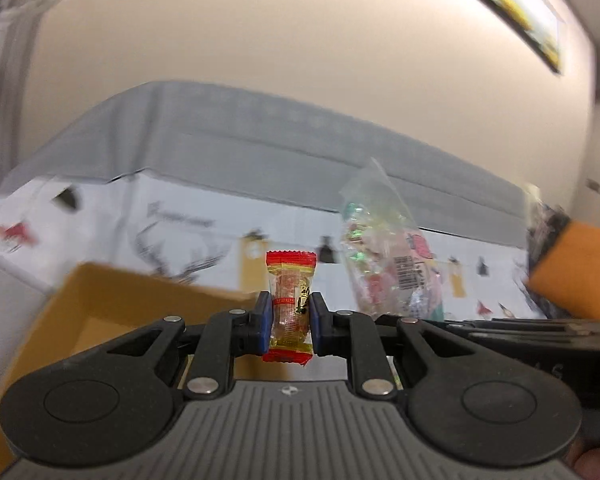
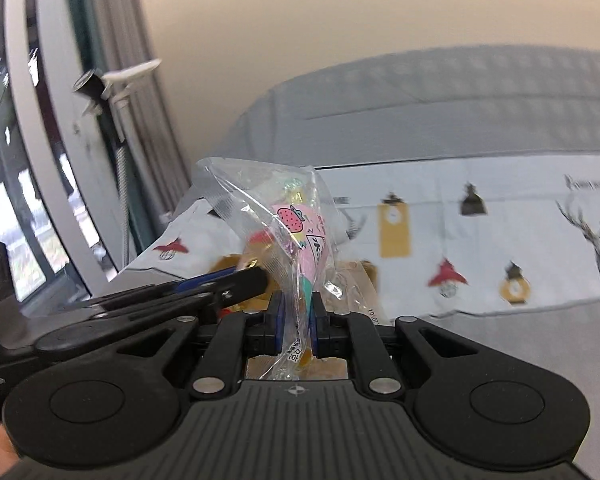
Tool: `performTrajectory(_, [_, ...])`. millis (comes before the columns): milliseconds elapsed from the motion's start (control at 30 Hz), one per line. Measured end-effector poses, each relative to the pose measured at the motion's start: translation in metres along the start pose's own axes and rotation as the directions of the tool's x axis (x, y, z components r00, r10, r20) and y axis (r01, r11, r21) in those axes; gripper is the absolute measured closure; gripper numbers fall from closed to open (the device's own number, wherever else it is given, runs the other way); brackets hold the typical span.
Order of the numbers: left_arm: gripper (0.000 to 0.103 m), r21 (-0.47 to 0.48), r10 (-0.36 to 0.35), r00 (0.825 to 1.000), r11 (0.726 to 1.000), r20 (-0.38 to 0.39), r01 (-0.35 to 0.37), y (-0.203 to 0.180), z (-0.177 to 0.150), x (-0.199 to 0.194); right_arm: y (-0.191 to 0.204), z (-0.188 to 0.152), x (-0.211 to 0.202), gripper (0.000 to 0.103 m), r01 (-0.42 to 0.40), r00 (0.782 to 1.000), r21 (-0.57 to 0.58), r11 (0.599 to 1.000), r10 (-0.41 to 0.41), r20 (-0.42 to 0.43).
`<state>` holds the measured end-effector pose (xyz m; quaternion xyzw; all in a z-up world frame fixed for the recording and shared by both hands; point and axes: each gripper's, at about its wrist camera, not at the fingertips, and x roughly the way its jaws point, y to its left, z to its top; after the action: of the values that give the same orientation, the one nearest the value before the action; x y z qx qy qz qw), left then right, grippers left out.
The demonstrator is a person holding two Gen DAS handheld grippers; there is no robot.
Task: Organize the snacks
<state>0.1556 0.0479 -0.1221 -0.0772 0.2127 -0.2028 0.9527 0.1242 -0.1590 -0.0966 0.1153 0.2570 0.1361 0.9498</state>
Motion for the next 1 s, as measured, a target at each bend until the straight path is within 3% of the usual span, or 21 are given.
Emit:
performTrajectory(100, [0.082, -0.042, 0.137, 0.989, 0.989, -0.064, -0.139, 0.038, -0.001, 0.002, 0.028, -0.001, 0.027, 0.09, -0.024, 0.999, -0.036, 0.999, 0.023, -0.038])
performTrajectory(167, [0.082, -0.047, 0.215, 0.967, 0.974, -0.139, -0.223, 0.063, -0.009, 0.013, 0.043, -0.007, 0.047, 0.09, -0.031, 0.997, -0.058, 0.998, 0.027, -0.072])
performTrajectory(233, [0.082, -0.08, 0.249, 0.942, 0.959, -0.223, -0.272, 0.087, -0.019, 0.023, 0.056, -0.014, 0.066, 0.09, -0.038, 0.993, -0.076, 0.996, 0.029, -0.114])
performTrajectory(367, [0.082, -0.074, 0.262, 0.903, 0.95, -0.342, -0.304, 0.107, -0.038, 0.046, 0.068, -0.041, 0.112, 0.09, -0.011, 0.973, -0.07, 0.997, -0.005, -0.232])
performTrajectory(500, [0.082, -0.033, 0.26, 0.879, 0.954, -0.4, -0.298, 0.107, -0.046, 0.057, 0.061, -0.065, 0.141, 0.09, 0.07, 0.946, -0.062, 0.996, -0.086, -0.311])
performTrajectory(800, [0.081, 0.005, 0.272, 0.868, 0.955, -0.416, -0.297, 0.109, -0.049, 0.074, 0.057, -0.08, 0.155, 0.087, 0.09, 0.927, -0.07, 0.993, -0.109, -0.359])
performTrajectory(833, [0.07, 0.009, 0.278, 0.868, 0.954, -0.411, -0.301, 0.108, -0.049, 0.074, 0.055, -0.08, 0.156, 0.082, 0.091, 0.924, -0.065, 0.994, -0.108, -0.366])
performTrajectory(867, [0.047, 0.01, 0.285, 0.867, 0.951, -0.408, -0.308, 0.106, -0.047, 0.074, 0.055, -0.08, 0.155, 0.079, 0.1, 0.923, -0.054, 0.994, -0.112, -0.369])
performTrajectory(933, [0.022, -0.008, 0.294, 0.881, 0.948, -0.372, -0.319, 0.097, -0.04, 0.057, 0.053, -0.077, 0.147, 0.047, 0.117, 0.924, -0.041, 0.992, -0.124, -0.363])
performTrajectory(967, [0.015, -0.019, 0.292, 0.895, 0.948, -0.338, -0.317, 0.09, -0.035, 0.044, 0.054, -0.076, 0.139, 0.044, 0.119, 0.928, -0.042, 0.992, -0.127, -0.351])
performTrajectory(1000, [0.015, -0.024, 0.289, 0.903, 0.95, -0.317, -0.312, 0.084, -0.031, 0.033, 0.055, -0.073, 0.131, 0.043, 0.122, 0.931, -0.046, 0.992, -0.13, -0.34])
